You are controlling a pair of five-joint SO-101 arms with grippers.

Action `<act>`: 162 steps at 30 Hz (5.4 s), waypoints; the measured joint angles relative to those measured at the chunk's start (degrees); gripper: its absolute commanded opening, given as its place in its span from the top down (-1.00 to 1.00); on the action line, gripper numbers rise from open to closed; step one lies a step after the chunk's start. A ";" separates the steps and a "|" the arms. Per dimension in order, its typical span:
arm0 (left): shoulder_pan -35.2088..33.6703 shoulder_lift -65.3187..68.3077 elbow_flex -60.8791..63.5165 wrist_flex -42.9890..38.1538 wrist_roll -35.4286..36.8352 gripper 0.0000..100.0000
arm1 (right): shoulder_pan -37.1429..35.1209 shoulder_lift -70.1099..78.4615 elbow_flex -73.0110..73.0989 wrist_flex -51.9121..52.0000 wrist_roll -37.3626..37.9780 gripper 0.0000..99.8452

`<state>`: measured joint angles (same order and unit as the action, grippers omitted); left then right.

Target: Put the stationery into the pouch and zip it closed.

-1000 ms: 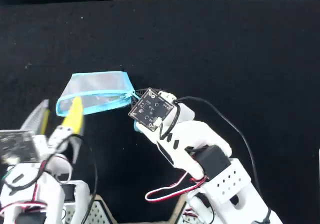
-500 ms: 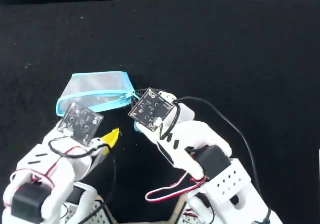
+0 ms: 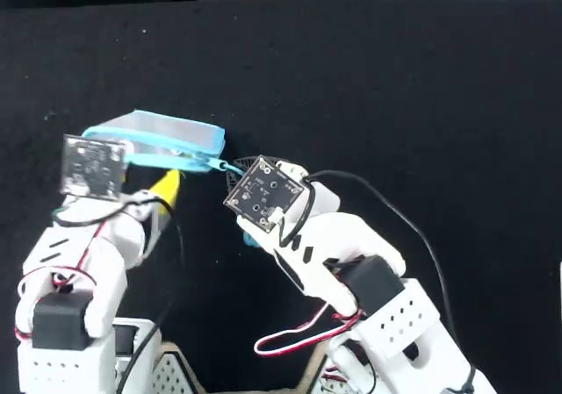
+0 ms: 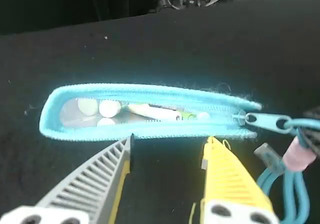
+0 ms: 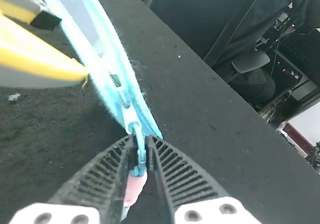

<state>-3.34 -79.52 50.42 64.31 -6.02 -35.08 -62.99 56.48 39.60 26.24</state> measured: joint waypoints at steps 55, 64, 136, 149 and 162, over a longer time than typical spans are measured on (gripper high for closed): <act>3.34 0.88 11.16 -8.44 22.59 0.52 | -9.58 18.02 -32.88 20.31 4.04 0.98; 10.37 0.88 10.20 -4.13 17.05 0.52 | -9.23 18.29 -33.05 20.48 4.40 0.98; 10.64 0.88 10.20 -4.13 17.05 0.52 | -8.53 -32.35 35.96 -15.21 -19.60 0.58; 10.64 0.88 10.20 -4.13 17.05 0.52 | -8.44 -20.22 29.27 -15.38 -19.60 0.58; 10.64 0.88 10.20 -4.13 17.05 0.52 | -8.53 -10.11 27.87 -25.58 -22.86 0.58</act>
<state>7.30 -78.64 60.62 60.18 11.03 -43.60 -73.10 84.35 14.02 3.38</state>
